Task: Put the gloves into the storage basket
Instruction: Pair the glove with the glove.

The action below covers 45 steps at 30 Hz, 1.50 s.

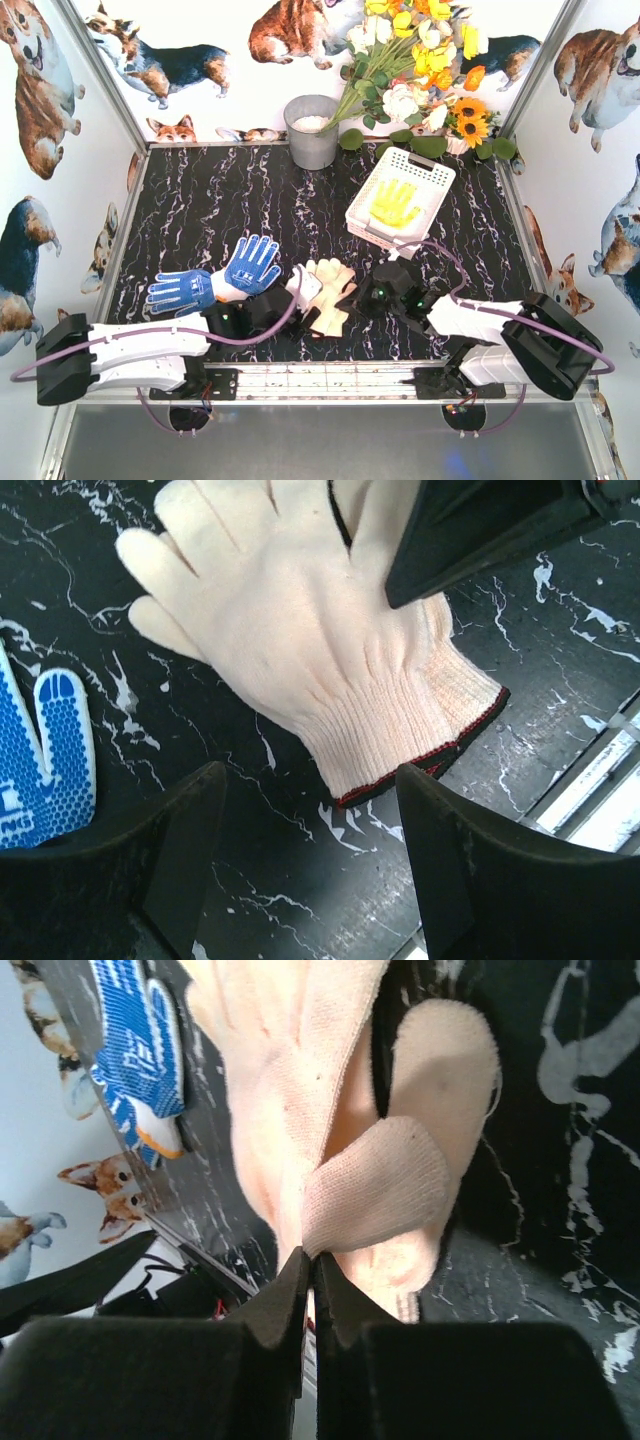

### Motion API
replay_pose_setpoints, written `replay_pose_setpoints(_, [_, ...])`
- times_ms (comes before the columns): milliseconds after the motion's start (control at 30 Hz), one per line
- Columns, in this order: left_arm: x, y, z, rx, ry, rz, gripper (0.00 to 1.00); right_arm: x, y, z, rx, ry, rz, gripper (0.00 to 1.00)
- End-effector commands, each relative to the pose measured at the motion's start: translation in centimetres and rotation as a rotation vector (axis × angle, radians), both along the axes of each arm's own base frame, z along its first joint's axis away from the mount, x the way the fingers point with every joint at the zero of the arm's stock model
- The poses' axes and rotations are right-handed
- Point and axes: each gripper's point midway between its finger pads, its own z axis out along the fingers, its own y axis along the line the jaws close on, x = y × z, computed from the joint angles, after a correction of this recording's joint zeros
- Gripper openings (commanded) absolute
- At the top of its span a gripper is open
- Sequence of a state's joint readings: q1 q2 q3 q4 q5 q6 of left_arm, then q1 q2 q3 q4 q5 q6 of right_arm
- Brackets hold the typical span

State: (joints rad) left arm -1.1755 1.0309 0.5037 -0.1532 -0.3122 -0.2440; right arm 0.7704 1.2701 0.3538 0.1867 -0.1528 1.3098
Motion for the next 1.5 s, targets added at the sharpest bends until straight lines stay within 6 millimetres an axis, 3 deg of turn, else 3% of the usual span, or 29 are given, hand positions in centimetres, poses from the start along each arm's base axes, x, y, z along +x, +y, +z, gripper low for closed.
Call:
replay_pose_setpoints(0, [0.8, -1.0, 0.4, 0.053, -0.12, -0.051, 0.64, 2.2, 0.8, 3.6, 0.057, -0.103, -0.022, 0.0])
replay_pose_setpoints(367, [-0.8, -3.6, -1.2, 0.127, -0.163, -0.178, 0.65, 3.1, 0.3, 4.6, 0.051, -0.122, -0.029, 0.0])
replay_pose_setpoints(767, [-0.6, -3.9, -3.3, 0.17, -0.181, -0.204, 0.64, 3.5, 0.5, 5.5, 0.08, -0.124, -0.03, 0.0])
replay_pose_setpoints(967, [-0.4, -3.7, -4.3, 0.204, -0.193, -0.207, 0.46, 3.4, 0.5, 5.3, 0.079, -0.115, -0.019, 0.0])
replay_pose_setpoints(1267, [-0.6, -4.5, -5.1, 0.218, -0.187, -0.245, 0.52, 3.6, 0.6, 5.2, 0.077, -0.113, -0.021, 0.0])
replay_pose_setpoints(1467, [-0.1, -4.3, -4.8, 0.224, -0.206, -0.221, 0.29, 3.6, 0.6, 5.1, 0.075, -0.112, -0.017, 0.0])
